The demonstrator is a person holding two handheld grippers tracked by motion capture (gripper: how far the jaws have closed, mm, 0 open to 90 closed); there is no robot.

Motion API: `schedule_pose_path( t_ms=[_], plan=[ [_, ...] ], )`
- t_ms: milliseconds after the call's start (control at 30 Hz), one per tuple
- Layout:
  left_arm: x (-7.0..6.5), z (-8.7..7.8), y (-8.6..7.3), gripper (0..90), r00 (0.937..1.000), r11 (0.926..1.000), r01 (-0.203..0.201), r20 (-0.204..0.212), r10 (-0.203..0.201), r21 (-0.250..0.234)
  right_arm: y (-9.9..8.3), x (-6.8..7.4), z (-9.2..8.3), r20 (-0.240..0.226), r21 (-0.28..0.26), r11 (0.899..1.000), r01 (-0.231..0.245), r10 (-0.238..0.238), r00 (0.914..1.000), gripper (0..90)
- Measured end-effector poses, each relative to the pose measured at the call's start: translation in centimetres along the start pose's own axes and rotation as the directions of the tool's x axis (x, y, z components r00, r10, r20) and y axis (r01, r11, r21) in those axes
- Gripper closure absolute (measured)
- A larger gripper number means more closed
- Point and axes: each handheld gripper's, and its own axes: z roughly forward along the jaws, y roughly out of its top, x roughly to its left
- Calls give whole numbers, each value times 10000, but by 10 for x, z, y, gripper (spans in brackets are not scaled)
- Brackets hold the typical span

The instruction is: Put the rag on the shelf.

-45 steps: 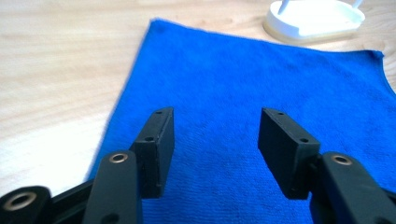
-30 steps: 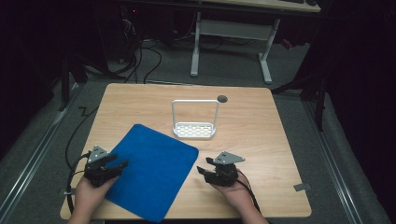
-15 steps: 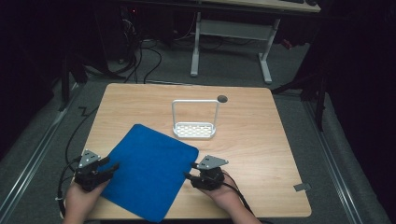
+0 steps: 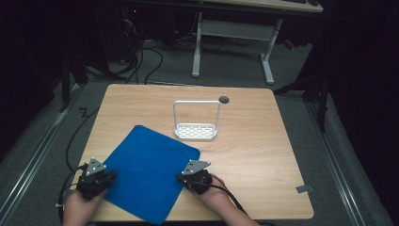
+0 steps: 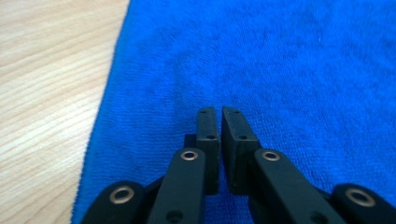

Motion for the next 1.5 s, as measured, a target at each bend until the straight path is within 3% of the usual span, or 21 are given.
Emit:
schedule_pose_path(
  t_ms=[133,200,367,567,633,800,1100,1133,1167,1200,1233,1267,1300,1500],
  plan=[
    [-1,2,-1,866,9999,9999,-82,62,82,64,-2,-2,5,-95,288,9995,123,-121,9999,900],
    [2,2,-2,846,9995,10000,33,320,-33,-6,-2,-4,5,-203,288,9996,36,-31,9998,900],
    [0,1,-2,838,9991,10000,7,417,-10,75,-4,-3,3,-114,281,9995,118,-115,9999,900],
    [-13,3,2,843,9976,9991,-370,586,356,227,-11,-5,-5,19,322,9994,-101,101,9999,900],
    [-23,3,3,849,9947,9973,-680,786,657,262,-15,-8,-11,115,356,9992,-160,156,9998,900],
    [-37,1,2,851,9893,9944,-996,1103,952,349,-24,-12,-21,329,404,9986,-339,326,9989,900],
    [-62,2,7,857,9637,9806,-1897,2004,1761,502,-40,-26,-41,834,367,9945,-985,952,9920,900],
    [-64,3,9,855,9562,9778,-2035,2246,1877,491,-42,-27,-44,951,364,9937,-1060,1021,9902,900],
    [-64,3,9,852,9562,9778,-2035,2246,1877,491,-43,-28,-45,1006,390,9938,-1037,994,9900,900],
    [-65,5,10,850,9496,9783,-2015,2548,1828,491,-44,-29,-46,1033,367,9930,-1126,1083,9887,900],
    [-65,5,10,850,9496,9783,-2015,2548,1828,491,-44,-29,-46,1033,367,9930,-1126,1083,9887,900],
    [-69,6,11,849,9427,9774,-2067,2767,1866,451,-46,-31,-48,996,325,9899,-1379,1341,9859,900],
    [-69,6,11,848,9427,9774,-2067,2767,1866,451,-46,-31,-48,996,325,9899,-1379,1341,9859,900],
    [-82,9,14,813,9201,9723,-2313,3325,2070,348,-56,-36,-60,1189,362,9869,-1573,1521,9812,900]
  ],
)
